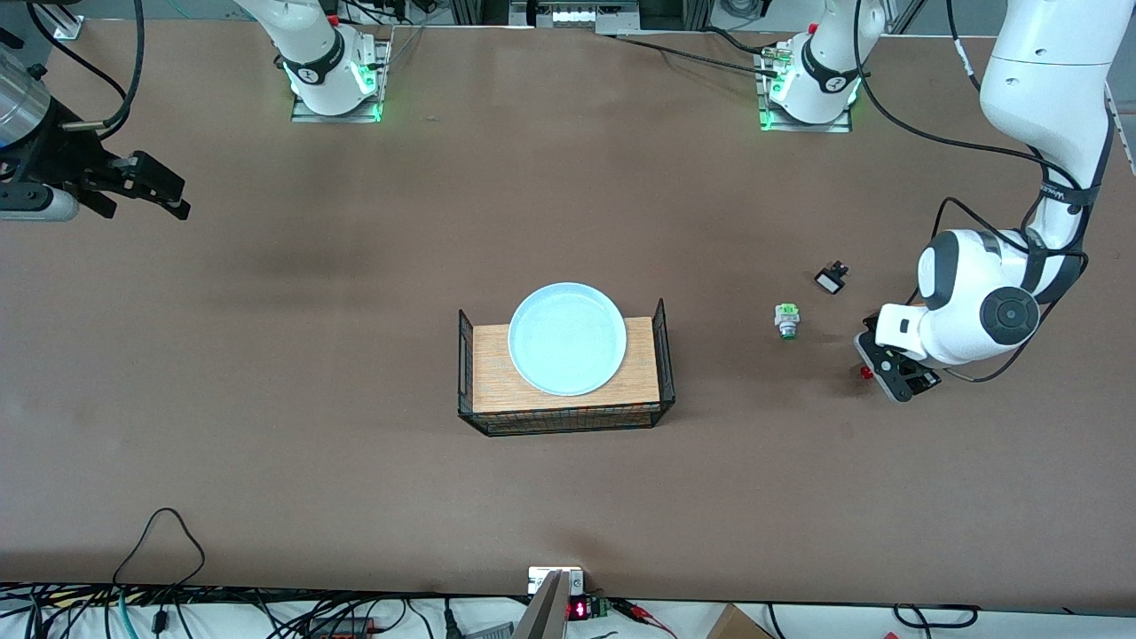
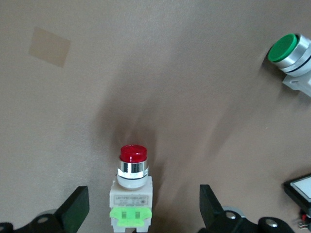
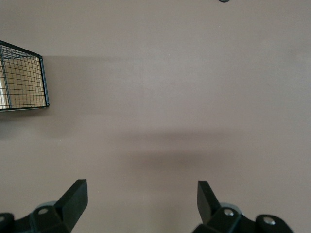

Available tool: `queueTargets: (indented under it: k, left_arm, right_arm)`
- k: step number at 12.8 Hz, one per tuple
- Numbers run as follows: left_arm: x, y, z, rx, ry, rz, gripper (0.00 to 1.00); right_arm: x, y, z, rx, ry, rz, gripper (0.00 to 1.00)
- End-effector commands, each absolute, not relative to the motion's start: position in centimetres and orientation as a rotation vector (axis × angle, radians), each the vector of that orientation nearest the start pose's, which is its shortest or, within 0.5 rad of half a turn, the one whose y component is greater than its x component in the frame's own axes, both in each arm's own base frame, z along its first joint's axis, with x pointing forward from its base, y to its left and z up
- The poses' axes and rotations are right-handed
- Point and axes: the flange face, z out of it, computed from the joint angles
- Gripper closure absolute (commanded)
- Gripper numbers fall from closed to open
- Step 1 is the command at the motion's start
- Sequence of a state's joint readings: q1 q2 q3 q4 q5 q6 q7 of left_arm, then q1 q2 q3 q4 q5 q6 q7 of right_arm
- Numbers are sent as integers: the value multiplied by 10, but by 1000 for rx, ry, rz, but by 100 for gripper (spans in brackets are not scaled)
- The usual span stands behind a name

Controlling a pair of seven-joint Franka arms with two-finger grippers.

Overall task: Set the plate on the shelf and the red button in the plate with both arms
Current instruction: 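Lower the left gripper onto the red-capped button switch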

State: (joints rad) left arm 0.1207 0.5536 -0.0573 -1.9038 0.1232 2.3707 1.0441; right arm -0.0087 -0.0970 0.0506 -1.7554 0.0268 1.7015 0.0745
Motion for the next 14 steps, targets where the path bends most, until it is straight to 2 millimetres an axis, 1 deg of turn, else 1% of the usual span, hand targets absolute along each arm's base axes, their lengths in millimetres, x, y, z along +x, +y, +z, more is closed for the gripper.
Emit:
queueTargets:
  k: [1, 2, 3, 4, 5, 6, 7, 8, 9, 12, 13, 14]
  left_arm:
    - [623, 49, 187, -2634, 1675, 101, 0]
    - [619, 55, 180, -2636, 1680, 106, 0]
    - [619, 55, 178, -2635, 1678, 97, 0]
    - [619, 57, 175, -2630, 1684, 95, 4]
    - [619, 56, 175, -2597, 1736, 96, 22]
    - [620, 57, 177, -2560, 1792, 92, 47]
    - [621, 57, 178, -2550, 1803, 88, 63]
    - [621, 56, 178, -2548, 1805, 88, 75]
    - [623, 56, 180, -2546, 1805, 84, 83]
    - [626, 56, 191, -2542, 1797, 73, 89]
    - [628, 55, 200, -2536, 1792, 59, 89]
    - [630, 52, 217, -2534, 1786, 57, 90]
  right_arm:
    - [526, 31, 606, -3131, 70, -88, 0]
    - [526, 31, 605, -3130, 72, -80, 0]
    - [526, 27, 606, -3129, 77, -85, 0]
    - [526, 26, 607, -3129, 77, -88, 0]
    - [526, 28, 607, -3129, 72, -88, 0]
    - [525, 29, 609, -3129, 70, -95, 0]
    - [524, 29, 612, -3129, 70, -100, 0]
    - [523, 29, 614, -3128, 67, -107, 0]
    - [522, 29, 615, -3127, 68, -111, 0]
    - [522, 29, 615, -3127, 65, -109, 0]
    - [522, 28, 615, -3127, 63, -107, 0]
    - [521, 28, 615, -3128, 60, -102, 0]
